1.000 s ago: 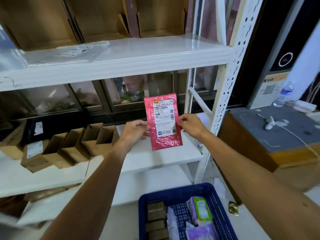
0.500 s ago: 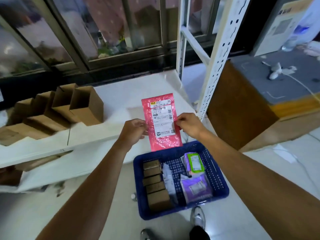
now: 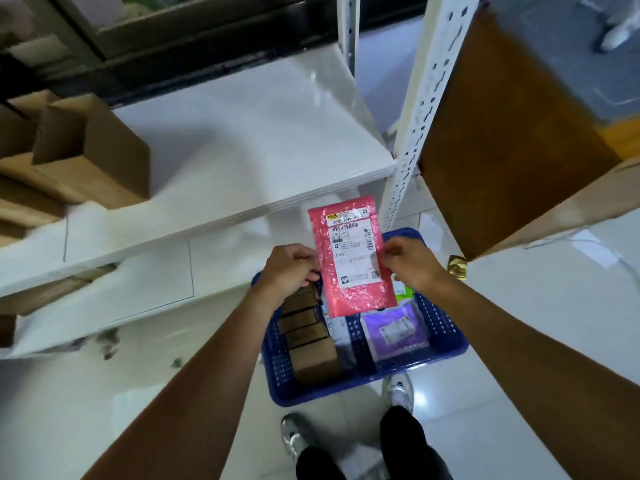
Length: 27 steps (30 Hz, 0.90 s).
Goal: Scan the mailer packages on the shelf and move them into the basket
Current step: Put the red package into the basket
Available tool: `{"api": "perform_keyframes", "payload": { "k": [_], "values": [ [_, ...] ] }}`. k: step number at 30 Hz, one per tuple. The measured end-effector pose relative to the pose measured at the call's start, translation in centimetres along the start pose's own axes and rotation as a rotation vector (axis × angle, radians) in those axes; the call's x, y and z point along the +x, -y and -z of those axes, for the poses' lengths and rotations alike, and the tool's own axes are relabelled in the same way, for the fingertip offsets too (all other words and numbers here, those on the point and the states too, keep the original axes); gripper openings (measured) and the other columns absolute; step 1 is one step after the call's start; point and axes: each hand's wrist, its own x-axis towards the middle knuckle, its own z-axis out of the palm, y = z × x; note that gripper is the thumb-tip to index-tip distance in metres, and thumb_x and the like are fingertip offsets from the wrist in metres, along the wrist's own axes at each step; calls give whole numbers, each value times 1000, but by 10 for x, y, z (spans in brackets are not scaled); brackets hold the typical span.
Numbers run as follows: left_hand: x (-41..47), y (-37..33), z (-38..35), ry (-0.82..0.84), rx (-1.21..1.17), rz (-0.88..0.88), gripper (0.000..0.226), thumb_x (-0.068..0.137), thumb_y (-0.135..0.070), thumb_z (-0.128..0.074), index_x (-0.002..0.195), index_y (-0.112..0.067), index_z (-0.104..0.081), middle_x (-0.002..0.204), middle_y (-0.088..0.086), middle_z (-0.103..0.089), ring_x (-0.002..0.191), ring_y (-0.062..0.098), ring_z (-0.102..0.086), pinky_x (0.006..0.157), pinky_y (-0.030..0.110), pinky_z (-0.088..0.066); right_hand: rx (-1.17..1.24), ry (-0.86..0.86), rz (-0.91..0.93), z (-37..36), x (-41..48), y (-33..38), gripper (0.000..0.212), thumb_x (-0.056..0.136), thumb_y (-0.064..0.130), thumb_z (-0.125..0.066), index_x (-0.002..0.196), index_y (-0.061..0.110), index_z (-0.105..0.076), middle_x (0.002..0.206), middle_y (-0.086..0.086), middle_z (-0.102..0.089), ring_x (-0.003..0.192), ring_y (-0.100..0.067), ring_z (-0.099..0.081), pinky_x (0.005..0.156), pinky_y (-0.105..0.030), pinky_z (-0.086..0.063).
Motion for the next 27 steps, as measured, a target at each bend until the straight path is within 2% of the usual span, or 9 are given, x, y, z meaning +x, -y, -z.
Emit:
{"api": "perform_keyframes", "payload": {
  "k": [3,6,10,12,16,19,21,25,27],
  "values": [
    [28,21,-24,24,41,23,10,94,-8,-65,98,-14,-71,87,3,-75,70,11,-70,67,24,-56,-27,-2,-38,-7,10,-33,4,92,20,-66,94,18,-64,93,2,-68,84,-16,-65,74,-32,-53],
    [55,42,-52,63,121,16,18,95,-3,-58,100,-11,-73,89,6,-76,74,14,-72,60,18,-54,-44,19,-101,-11,18,-70,5,94,14,-61,89,15,-64,83,4,-63,73,-10,-59,61,-24,-44],
    [92,79,-90,116,167,15,22,90,-3,-62,91,-18,-78,88,1,-77,87,18,-72,83,34,-59,64,31,-237,-29,37,-133,6,91,8,-64,90,11,-68,89,-6,-71,74,-19,-64,69,-33,-52],
    [106,96,-107,134,177,1,17,89,-6,-65,91,-17,-78,93,1,-76,92,17,-70,89,34,-56,108,12,-287,-36,44,-158,7,90,6,-63,89,10,-69,92,-10,-73,76,-21,-65,76,-42,-55],
    [139,139,-149,180,143,58,11,94,-9,-64,98,-6,-74,94,7,-74,85,17,-70,68,18,-55,141,-12,-341,-52,63,-213,18,88,1,-61,75,9,-70,87,-18,-74,72,-24,-63,81,-50,-55],
    [157,169,-179,187,124,121,12,94,-9,-64,100,-3,-72,93,9,-74,78,14,-69,51,9,-46,111,-3,-388,-63,78,-254,21,89,3,-60,71,10,-68,81,-10,-74,76,-26,-70,84,-50,-58],
    [168,187,-196,206,100,157,11,94,-9,-64,97,-2,-72,87,5,-74,75,12,-69,49,8,-44,95,22,-409,-66,88,-279,19,90,3,-58,75,7,-68,82,-9,-74,79,-28,-72,82,-49,-59],
    [184,203,-222,314,15,207,9,95,-8,-64,99,-5,-72,79,2,-72,62,7,-68,51,10,-47,95,-25,-427,-56,103,-313,15,92,1,-57,86,7,-70,76,-6,-72,66,-18,-66,61,-31,-54],
    [195,208,-233,350,35,190,11,96,-11,-64,101,-9,-74,85,3,-73,68,9,-69,55,10,-48,55,-33,-423,-49,111,-328,13,92,8,-60,88,9,-72,72,-5,-72,69,-22,-68,69,-42,-58]
  ]
}}
